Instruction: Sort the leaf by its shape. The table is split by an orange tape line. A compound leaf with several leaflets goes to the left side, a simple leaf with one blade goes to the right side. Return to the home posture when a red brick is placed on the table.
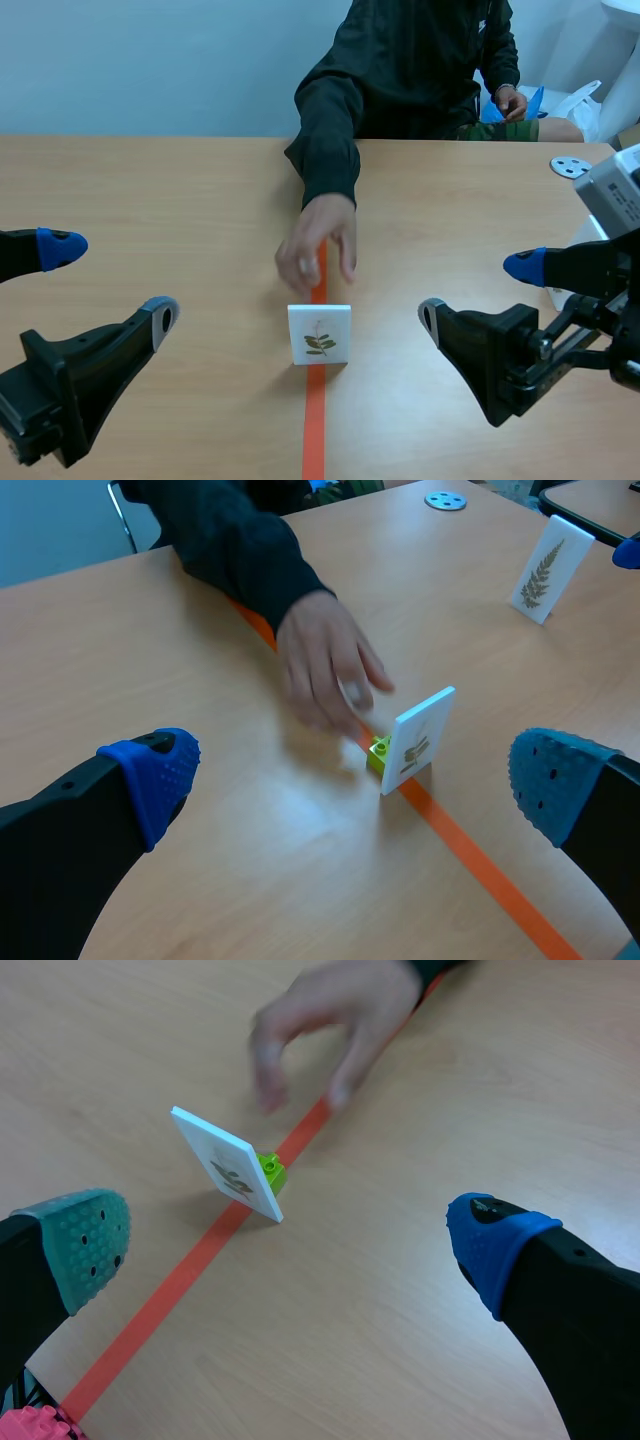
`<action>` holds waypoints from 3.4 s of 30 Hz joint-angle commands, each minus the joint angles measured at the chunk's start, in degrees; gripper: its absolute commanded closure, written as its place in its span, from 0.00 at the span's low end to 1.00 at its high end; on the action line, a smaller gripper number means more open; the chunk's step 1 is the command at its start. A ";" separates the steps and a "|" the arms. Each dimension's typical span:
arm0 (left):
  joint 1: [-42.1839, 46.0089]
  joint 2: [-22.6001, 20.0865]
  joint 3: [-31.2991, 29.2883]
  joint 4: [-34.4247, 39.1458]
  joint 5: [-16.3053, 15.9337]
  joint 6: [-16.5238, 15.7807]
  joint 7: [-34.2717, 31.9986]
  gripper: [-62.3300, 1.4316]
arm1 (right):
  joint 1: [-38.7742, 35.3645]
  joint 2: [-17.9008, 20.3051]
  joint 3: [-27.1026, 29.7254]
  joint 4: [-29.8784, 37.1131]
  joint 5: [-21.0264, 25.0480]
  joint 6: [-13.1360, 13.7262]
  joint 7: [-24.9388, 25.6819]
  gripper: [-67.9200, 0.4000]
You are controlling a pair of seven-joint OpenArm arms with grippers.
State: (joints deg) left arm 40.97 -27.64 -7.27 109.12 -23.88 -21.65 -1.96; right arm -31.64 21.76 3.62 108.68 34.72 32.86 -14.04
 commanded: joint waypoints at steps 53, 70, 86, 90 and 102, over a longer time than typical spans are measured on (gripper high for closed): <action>0.09 0.15 0.17 0.44 -0.35 -0.11 -0.55 0.00 | 33.55 -8.33 -39.54 -51.17 -37.13 -13.38 40.15 0.11; 0.09 0.15 0.17 0.44 -0.35 -0.11 -0.55 0.00 | 33.51 -8.28 -39.69 -51.17 -37.13 -13.84 40.06 0.74; 0.09 0.15 0.17 0.44 -0.35 -0.11 -0.55 0.00 | 32.57 -6.21 -39.26 -47.87 -37.11 -13.81 39.43 0.97; 0.09 0.15 0.17 0.44 -0.35 -0.11 -0.55 0.00 | 29.55 -4.59 -35.41 -43.01 -37.09 -13.79 39.10 0.97; 0.09 0.15 0.17 0.44 -0.35 -0.11 -0.55 0.00 | 17.53 -2.89 -14.56 -29.83 -23.32 -8.98 33.03 0.97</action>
State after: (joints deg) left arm 40.97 -27.64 -7.27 109.12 -23.86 -21.63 -1.76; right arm -14.55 18.28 -11.53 78.02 10.33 23.59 18.59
